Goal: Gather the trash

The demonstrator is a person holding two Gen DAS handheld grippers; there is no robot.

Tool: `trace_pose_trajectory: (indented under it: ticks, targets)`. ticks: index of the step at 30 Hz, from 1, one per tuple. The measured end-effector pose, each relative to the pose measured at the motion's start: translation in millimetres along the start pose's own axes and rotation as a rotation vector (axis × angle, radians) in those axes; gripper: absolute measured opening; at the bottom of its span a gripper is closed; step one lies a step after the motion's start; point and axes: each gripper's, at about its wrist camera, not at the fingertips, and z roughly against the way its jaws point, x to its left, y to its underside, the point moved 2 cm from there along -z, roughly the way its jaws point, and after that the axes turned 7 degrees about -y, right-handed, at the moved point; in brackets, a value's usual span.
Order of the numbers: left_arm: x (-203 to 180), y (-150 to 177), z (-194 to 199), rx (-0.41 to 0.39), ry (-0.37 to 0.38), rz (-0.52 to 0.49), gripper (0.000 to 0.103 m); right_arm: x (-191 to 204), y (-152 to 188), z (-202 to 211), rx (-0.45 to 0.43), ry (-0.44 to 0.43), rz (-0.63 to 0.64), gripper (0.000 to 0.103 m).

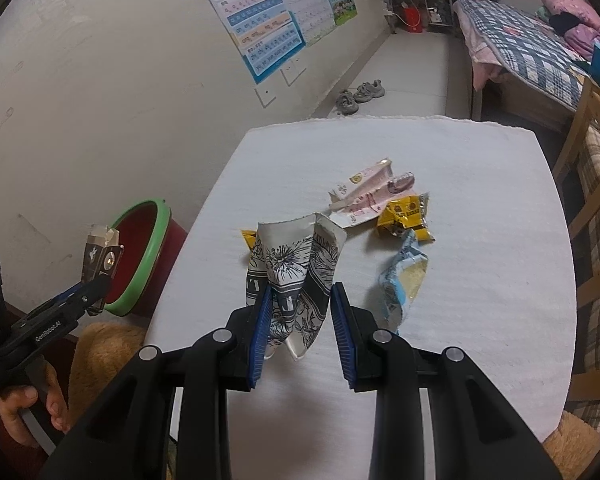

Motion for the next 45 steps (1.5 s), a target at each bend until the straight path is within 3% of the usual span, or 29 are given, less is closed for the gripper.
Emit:
trace_pose_trajectory:
  ticks: [15, 45]
  targets:
    - [22, 3, -5, 0.010, -0.021, 0.034, 0.051, 27, 0, -12, 0.037, -0.036, 0.050, 0.030]
    - [102, 5, -17, 0.020, -0.084, 0.165, 0.052, 115, -1, -71, 0.140, -0.127, 0.205, 0.030]
